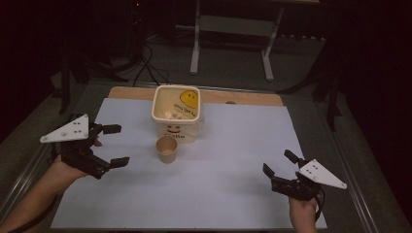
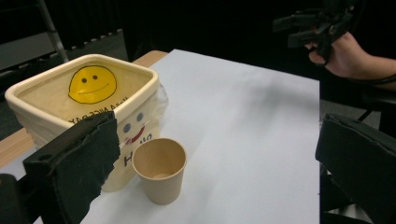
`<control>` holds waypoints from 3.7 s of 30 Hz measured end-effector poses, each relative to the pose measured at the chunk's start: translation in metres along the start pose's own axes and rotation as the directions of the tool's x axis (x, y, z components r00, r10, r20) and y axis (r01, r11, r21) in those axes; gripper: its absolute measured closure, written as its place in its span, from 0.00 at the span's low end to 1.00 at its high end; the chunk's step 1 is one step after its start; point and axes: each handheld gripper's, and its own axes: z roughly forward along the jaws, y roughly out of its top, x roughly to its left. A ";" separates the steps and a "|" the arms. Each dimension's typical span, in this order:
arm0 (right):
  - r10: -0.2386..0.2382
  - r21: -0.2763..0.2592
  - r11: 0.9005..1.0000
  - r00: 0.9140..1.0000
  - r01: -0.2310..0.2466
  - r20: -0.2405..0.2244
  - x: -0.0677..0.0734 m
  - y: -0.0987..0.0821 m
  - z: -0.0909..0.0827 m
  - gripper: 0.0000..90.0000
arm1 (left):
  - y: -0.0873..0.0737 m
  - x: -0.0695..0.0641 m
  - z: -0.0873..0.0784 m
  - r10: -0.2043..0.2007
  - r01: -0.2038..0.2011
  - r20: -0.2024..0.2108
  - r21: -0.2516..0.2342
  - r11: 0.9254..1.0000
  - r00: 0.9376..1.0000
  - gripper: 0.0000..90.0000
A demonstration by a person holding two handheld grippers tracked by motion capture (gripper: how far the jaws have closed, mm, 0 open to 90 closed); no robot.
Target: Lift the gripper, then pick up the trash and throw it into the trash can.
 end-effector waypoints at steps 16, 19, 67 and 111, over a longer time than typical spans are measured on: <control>-0.004 0.014 1.000 1.000 0.004 -0.011 0.001 -0.001 0.002 0.14 | 0.013 0.001 0.041 0.072 -0.082 0.076 0.129 0.988 0.995 0.01; -0.005 0.013 1.000 1.000 0.005 -0.012 0.002 0.000 0.002 0.14 | 0.014 0.001 0.050 0.080 -0.093 0.090 0.156 0.983 0.993 0.01; -0.050 0.010 0.999 0.994 0.051 -0.097 0.007 -0.004 0.006 0.14 | -0.032 0.025 0.153 0.193 -0.235 0.135 0.515 0.824 0.972 0.68; -0.042 0.025 0.999 0.993 0.045 -0.108 0.006 -0.004 0.007 0.14 | 0.002 0.012 0.115 0.259 -0.377 0.290 0.504 0.777 0.921 0.97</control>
